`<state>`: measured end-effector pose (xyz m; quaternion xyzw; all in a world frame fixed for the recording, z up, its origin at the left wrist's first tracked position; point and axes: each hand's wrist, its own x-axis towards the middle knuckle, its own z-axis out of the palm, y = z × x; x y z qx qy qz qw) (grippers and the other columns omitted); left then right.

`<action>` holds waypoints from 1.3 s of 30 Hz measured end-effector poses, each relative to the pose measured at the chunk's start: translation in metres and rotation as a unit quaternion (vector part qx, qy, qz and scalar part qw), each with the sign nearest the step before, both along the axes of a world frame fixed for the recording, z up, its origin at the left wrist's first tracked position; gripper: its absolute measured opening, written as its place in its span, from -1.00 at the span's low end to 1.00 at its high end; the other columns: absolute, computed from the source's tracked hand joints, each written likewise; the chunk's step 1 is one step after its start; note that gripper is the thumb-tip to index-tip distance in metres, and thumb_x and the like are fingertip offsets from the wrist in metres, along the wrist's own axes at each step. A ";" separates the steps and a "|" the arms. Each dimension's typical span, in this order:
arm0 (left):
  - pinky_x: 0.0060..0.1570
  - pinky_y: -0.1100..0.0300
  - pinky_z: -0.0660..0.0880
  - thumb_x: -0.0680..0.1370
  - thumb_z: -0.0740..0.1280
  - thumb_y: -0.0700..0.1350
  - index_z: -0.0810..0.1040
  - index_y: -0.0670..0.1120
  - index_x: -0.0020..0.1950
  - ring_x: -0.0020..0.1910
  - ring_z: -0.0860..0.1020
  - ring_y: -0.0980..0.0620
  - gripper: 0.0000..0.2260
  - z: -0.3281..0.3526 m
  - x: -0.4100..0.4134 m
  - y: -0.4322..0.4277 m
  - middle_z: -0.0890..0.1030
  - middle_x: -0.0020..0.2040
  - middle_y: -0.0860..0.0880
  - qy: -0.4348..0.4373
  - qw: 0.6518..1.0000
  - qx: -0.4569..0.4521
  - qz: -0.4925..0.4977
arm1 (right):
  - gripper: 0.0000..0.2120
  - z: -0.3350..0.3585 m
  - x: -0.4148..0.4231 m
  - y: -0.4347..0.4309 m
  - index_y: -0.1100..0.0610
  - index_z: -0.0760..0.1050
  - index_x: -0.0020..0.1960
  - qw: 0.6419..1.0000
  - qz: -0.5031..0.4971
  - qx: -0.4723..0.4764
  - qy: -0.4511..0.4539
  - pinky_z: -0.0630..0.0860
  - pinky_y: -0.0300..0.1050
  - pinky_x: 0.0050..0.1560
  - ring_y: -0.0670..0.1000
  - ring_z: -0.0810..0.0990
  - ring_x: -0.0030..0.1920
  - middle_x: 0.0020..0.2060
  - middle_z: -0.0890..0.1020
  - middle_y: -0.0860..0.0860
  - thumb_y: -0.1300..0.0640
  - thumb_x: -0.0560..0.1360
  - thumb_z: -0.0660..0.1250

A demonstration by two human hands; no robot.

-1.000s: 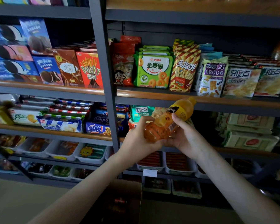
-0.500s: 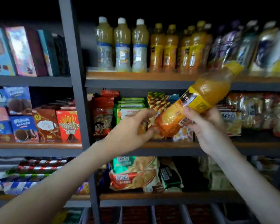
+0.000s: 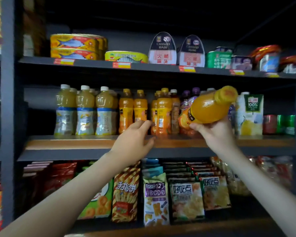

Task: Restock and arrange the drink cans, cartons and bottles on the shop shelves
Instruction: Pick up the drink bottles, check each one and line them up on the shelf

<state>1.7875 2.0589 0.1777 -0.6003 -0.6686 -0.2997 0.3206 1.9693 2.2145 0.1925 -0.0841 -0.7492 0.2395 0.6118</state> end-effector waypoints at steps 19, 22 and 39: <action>-0.10 0.24 0.46 0.60 0.18 0.18 0.30 0.10 0.43 0.08 0.54 0.04 -0.58 0.011 -0.022 0.049 0.48 0.24 0.04 0.025 0.995 -0.069 0.073 | -0.15 0.040 -0.056 0.094 0.12 0.05 0.51 0.954 -0.049 -0.155 -0.253 0.44 0.06 0.23 0.11 0.46 0.28 0.36 0.43 0.06 -0.10 0.44 0.46; -0.06 0.19 0.53 0.59 0.15 0.21 0.33 0.10 0.42 0.02 0.56 0.05 -0.57 0.021 -0.035 0.028 0.49 0.24 0.04 0.030 0.994 -0.065 0.082 | -0.10 0.042 -0.060 0.086 0.12 -0.01 0.53 0.949 -0.093 -0.145 -0.264 0.43 0.14 0.29 0.15 0.46 0.30 0.36 0.41 0.13 -0.10 0.42 0.47; 0.40 -0.29 0.12 0.36 0.41 0.33 0.18 -0.01 0.56 0.50 0.18 -0.30 -0.11 0.053 -0.198 -0.020 0.06 0.54 -0.34 0.264 0.900 -0.099 0.333 | -0.10 0.050 -0.249 0.022 -0.27 -0.25 0.53 0.912 -0.175 0.065 -0.366 0.35 0.22 0.37 0.27 0.05 0.52 0.56 -0.17 0.08 0.28 0.54 0.29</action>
